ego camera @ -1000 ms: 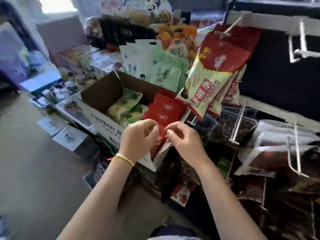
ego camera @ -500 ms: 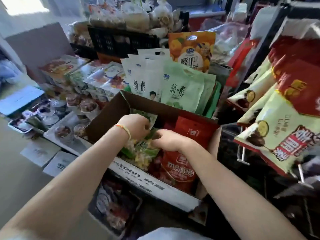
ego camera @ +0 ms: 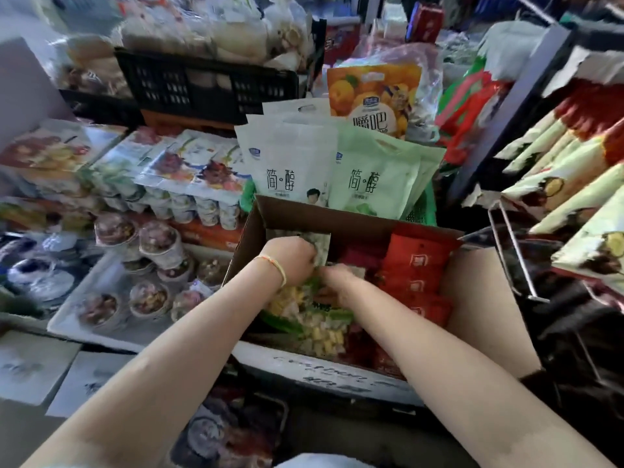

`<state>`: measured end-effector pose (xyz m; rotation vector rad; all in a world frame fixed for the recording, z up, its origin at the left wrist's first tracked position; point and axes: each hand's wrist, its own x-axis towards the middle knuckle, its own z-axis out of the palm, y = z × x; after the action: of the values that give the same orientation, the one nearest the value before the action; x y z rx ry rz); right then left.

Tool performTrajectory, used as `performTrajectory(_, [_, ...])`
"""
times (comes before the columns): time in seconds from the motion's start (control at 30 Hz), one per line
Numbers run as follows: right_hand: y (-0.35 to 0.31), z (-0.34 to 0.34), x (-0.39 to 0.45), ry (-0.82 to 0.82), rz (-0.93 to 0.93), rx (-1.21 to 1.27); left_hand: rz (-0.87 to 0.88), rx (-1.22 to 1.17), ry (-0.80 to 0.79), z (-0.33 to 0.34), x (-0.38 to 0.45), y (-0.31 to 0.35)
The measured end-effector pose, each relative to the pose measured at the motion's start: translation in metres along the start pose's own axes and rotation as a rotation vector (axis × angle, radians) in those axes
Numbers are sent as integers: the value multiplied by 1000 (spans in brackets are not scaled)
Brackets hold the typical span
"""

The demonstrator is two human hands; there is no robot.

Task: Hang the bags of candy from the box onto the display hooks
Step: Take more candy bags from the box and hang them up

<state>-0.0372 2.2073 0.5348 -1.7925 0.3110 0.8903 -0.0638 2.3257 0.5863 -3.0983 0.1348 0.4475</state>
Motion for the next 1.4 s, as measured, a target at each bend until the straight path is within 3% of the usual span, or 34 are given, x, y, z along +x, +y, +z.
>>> performTrajectory(0.13, [20, 10, -3, 46, -91, -15, 18, -139, 159, 7, -4, -8])
performTrajectory(0.23, [23, -5, -20, -6, -204, -56, -3, -271, 232, 13, -5, -11])
performTrajectory(0.33, [24, -34, -45, -67, -318, 37, -93, -645, 279, 13, -8, -6])
performTrajectory(0.57, [23, -106, -105, -47, -465, 522, -258, -1637, 153, -7, -13, 32])
performTrajectory(0.63, [28, -122, -126, -45, -489, 593, -151, -1799, 62, -15, -19, 48])
performTrajectory(0.7, [37, -139, -145, -66, -518, 638, -28, -1900, 71, -28, -30, 72])
performTrajectory(0.8, [52, -167, -176, -57, -611, 606, 123, -1947, 165, -53, -50, 117])
performTrajectory(0.93, [75, -221, -230, 53, -717, 456, 316, -1804, 302, -84, -72, 193])
performTrajectory(1.13, [142, -343, -308, 278, -785, 405, 446, -1743, 338, -108, -88, 356])
performTrajectory(1.23, [183, -408, -343, 409, -794, 451, 458, -1762, 250, -109, -87, 449])
performTrajectory(1.4, [246, -509, -375, 627, -777, 577, 504, -1841, -111, -110, -75, 584])
